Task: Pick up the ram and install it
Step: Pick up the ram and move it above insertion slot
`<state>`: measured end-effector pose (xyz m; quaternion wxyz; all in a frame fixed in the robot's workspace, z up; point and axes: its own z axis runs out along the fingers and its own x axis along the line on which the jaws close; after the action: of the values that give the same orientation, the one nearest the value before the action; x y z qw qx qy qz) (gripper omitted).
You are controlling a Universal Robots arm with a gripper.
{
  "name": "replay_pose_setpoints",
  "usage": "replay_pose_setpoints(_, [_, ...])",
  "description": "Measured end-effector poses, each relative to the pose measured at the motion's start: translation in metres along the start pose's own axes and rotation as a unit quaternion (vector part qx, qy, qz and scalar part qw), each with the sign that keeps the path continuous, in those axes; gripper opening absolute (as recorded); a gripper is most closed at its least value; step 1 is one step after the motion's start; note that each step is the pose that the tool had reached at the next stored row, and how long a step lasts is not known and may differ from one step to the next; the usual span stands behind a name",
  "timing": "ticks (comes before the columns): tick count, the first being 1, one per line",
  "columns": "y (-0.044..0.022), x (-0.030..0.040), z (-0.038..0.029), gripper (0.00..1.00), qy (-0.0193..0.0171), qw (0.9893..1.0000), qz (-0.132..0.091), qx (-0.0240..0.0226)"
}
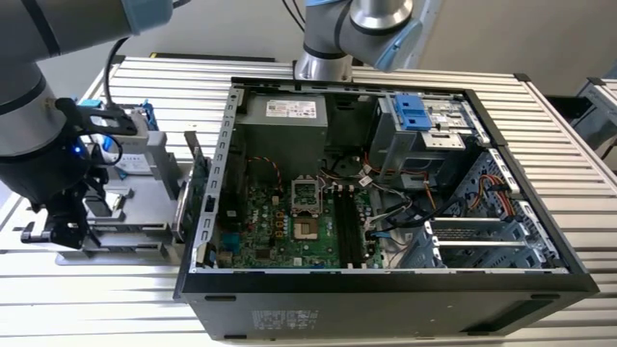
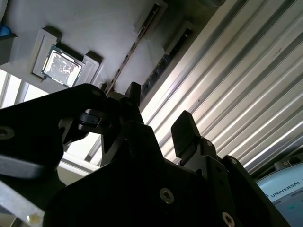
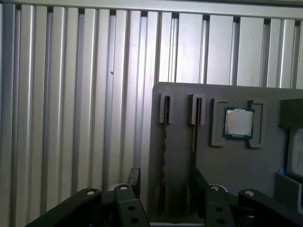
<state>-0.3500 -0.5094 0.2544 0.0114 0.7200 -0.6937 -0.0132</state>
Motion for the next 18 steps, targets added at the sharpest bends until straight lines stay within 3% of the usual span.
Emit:
replay_pose_setpoints(7, [-0.0001, 0.0016, 0.0036, 1.0, -0.0001, 1.0, 0.0, 0.0004])
replay_pose_setpoints(18, [-0.0006, 0.0016, 0.0183, 1.0, 0.0001, 1.0, 0.0, 0.0003])
